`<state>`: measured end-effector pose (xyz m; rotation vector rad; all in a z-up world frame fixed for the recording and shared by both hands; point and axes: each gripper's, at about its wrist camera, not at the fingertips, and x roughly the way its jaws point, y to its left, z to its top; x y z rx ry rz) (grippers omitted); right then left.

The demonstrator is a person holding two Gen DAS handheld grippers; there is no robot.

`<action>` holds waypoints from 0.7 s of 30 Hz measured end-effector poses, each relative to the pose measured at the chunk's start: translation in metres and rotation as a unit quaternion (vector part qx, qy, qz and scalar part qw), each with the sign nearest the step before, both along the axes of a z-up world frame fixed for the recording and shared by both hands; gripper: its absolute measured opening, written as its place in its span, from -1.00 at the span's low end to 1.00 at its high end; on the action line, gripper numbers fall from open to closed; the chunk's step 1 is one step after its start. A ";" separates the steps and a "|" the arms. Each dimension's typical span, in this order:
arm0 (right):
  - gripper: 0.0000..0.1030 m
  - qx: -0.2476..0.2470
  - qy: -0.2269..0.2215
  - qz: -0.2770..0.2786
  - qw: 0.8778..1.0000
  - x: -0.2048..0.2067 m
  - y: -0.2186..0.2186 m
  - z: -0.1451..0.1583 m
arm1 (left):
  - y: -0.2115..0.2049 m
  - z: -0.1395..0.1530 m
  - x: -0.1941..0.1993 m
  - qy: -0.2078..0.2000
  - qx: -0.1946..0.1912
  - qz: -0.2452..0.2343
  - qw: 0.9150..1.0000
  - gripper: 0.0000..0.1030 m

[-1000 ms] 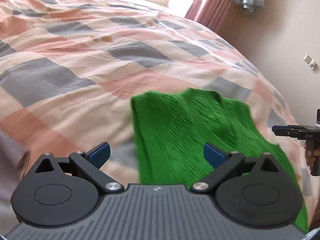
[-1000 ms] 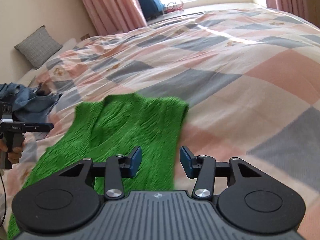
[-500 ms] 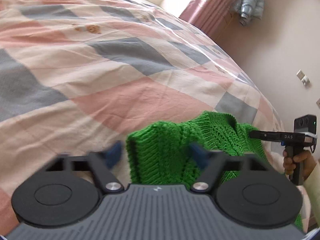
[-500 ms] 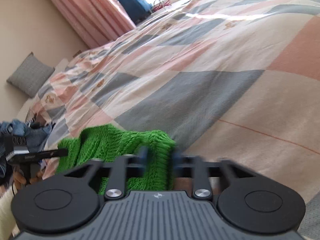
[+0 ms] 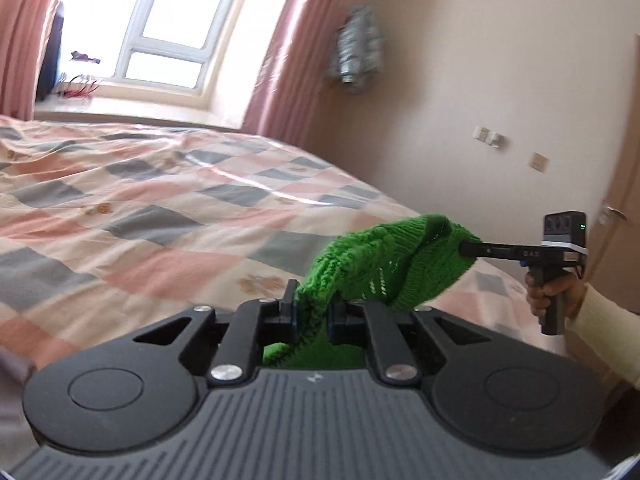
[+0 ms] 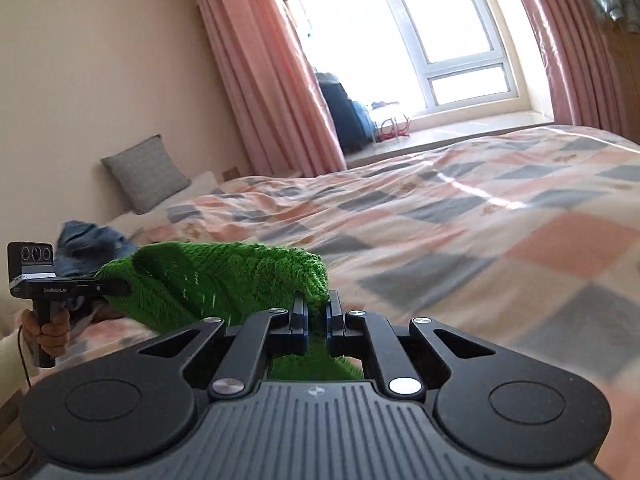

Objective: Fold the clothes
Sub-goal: 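Fold the vest side over toward the middle with both grippers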

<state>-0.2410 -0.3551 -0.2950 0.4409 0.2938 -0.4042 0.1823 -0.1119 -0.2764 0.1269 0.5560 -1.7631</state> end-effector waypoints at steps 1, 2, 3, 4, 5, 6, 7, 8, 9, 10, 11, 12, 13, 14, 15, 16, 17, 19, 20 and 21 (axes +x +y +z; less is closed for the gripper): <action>-0.83 0.003 0.015 0.005 1.000 -0.013 0.024 -0.009 | 0.022 -0.008 -0.015 -0.002 0.005 -0.002 1.000 -0.74; -0.76 0.006 0.030 0.011 0.999 -0.025 0.047 -0.018 | 0.044 -0.017 -0.030 -0.003 0.010 -0.005 1.000 -0.67; -0.72 0.007 0.053 0.013 0.998 -0.037 0.071 -0.028 | 0.064 -0.028 -0.046 -0.017 0.022 -0.002 1.000 -0.66; -0.64 0.004 0.092 0.011 0.996 -0.046 0.094 -0.042 | 0.081 -0.043 -0.061 -0.039 0.041 0.006 0.998 -0.63; -0.60 -0.003 0.138 0.005 0.990 -0.052 0.116 -0.058 | 0.097 -0.059 -0.076 -0.063 0.062 0.015 0.996 -0.62; -0.59 -0.012 0.178 -0.003 0.984 -0.056 0.137 -0.073 | 0.110 -0.073 -0.090 -0.083 0.085 0.023 0.993 -0.62; -0.59 -0.027 0.201 -0.010 0.979 -0.061 0.153 -0.083 | 0.121 -0.084 -0.102 -0.101 0.102 0.030 0.989 -0.62; -0.59 -0.050 0.212 -0.017 0.976 -0.063 0.166 -0.085 | 0.130 -0.092 -0.114 -0.121 0.111 0.038 0.986 -0.62; -0.56 -0.073 0.223 -0.024 0.972 -0.065 0.178 -0.088 | 0.138 -0.097 -0.127 -0.149 0.115 0.045 0.981 -0.62; -0.48 -0.096 0.233 -0.030 0.967 -0.067 0.190 -0.090 | 0.142 -0.098 -0.140 -0.188 0.109 0.049 0.975 -0.58; -0.42 -0.124 0.242 -0.034 0.962 -0.066 0.199 -0.090 | 0.143 -0.097 -0.152 -0.230 0.098 0.047 0.967 -0.51; -0.38 -0.160 0.248 -0.035 0.955 -0.060 0.204 -0.087 | 0.142 -0.097 -0.163 -0.272 0.087 0.041 0.957 -0.43; -0.31 -0.198 0.256 -0.033 0.946 -0.054 0.209 -0.085 | 0.140 -0.098 -0.174 -0.314 0.077 0.032 0.946 -0.20; -0.21 -0.238 0.268 -0.024 0.933 -0.046 0.213 -0.086 | 0.138 -0.100 -0.184 -0.356 0.068 0.022 0.932 -0.12; -0.17 -0.279 0.285 -0.009 0.917 -0.037 0.217 -0.089 | 0.134 -0.103 -0.193 -0.398 0.061 0.010 0.915 -0.11; -0.17 -0.319 0.305 0.009 0.897 -0.027 0.221 -0.094 | 0.131 -0.110 -0.200 -0.440 0.057 -0.003 0.896 -0.07; -0.17 -0.358 0.325 0.030 0.875 -0.018 0.225 -0.101 | 0.128 -0.117 -0.206 -0.481 0.052 -0.014 0.875 -0.06; -0.20 -0.434 0.366 0.075 0.820 -0.003 0.231 -0.118 | 0.123 -0.134 -0.215 -0.553 0.039 -0.034 0.831 -0.04; -0.20 -0.469 0.380 0.093 0.792 0.001 0.234 -0.127 | 0.121 -0.142 -0.217 -0.583 0.031 -0.043 0.810 -0.06; -0.20 -0.498 0.389 0.108 0.768 0.005 0.235 -0.135 | 0.119 -0.149 -0.218 -0.607 0.023 -0.052 0.793 -0.06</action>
